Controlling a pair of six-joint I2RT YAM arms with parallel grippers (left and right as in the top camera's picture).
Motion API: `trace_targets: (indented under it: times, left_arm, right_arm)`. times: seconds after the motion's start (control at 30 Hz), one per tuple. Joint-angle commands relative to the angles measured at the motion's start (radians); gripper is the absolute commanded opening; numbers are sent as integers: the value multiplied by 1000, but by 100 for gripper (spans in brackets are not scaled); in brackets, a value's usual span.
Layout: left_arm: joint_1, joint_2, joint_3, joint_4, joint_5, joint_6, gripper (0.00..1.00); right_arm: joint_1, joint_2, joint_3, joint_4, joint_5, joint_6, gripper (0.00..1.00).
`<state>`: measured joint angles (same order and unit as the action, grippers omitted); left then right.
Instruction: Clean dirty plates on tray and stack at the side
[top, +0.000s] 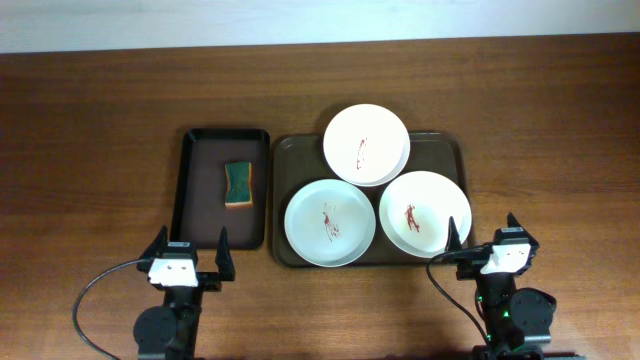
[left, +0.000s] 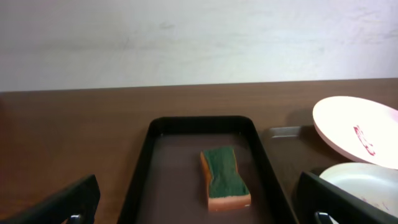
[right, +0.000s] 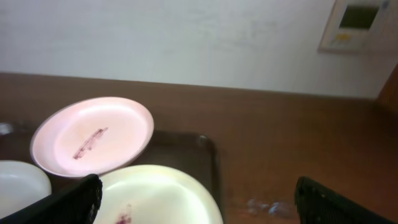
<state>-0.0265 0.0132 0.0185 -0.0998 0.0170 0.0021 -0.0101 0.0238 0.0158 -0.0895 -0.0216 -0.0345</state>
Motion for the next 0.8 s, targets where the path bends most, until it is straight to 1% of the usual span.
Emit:
trace_targets:
  times: [0.0, 0.07, 0.13, 0.23, 0.27, 0.3, 0.33, 0.37, 0.43, 0.5, 0.57, 0.6, 0.67, 0.73, 0.77]
  left_arm:
    - [3, 35, 52, -73, -6, -43, 99]
    - [3, 91, 100, -97, -6, -43, 99]
    - [3, 182, 156, -104, -6, -43, 99]
    - [3, 350, 259, -107, -6, -43, 99]
    - [3, 436, 323, -129, -6, -42, 100]
    - [3, 478, 356, -147, -6, -42, 99]
    - [3, 539, 405, -183, -6, -39, 99]
    - [3, 626, 476, -246, -6, -39, 99]
    - [3, 756, 588, -335, -6, -39, 100]
    - [3, 860, 686, -412, -6, -39, 99]
    - [3, 936, 758, -472, 10, -39, 99]
    - [3, 967, 782, -490, 33, -39, 99]
    - [3, 993, 790, -511, 75, -39, 99]
    - [3, 996, 790, -519, 169, -39, 99]
    - [3, 996, 790, -518, 213, -39, 99]
  right_arm:
    - [10, 7, 55, -74, -47, 96, 99]
    - [10, 38, 114, -130, -57, 96, 99]
    - [10, 132, 205, -195, -67, 96, 99]
    - [10, 349, 370, -286, -103, 95, 99]
    - [10, 446, 448, -332, -111, 95, 99]
    - [10, 514, 506, -378, -111, 95, 99]
    - [10, 586, 573, -431, -111, 95, 99]
    - [10, 694, 678, -523, -110, 95, 99]
    - [10, 835, 818, -637, -109, 95, 99]
    - [10, 954, 937, -718, -110, 95, 99]
    - [10, 1046, 1012, -769, -137, 96, 99]
    - [10, 1080, 1038, -805, -179, 95, 99]
    - [10, 1121, 1052, -797, -317, 94, 99]
    - [13, 1149, 1052, -797, -393, 95, 99]
    - [24, 1159, 1052, -798, -400, 96, 99]
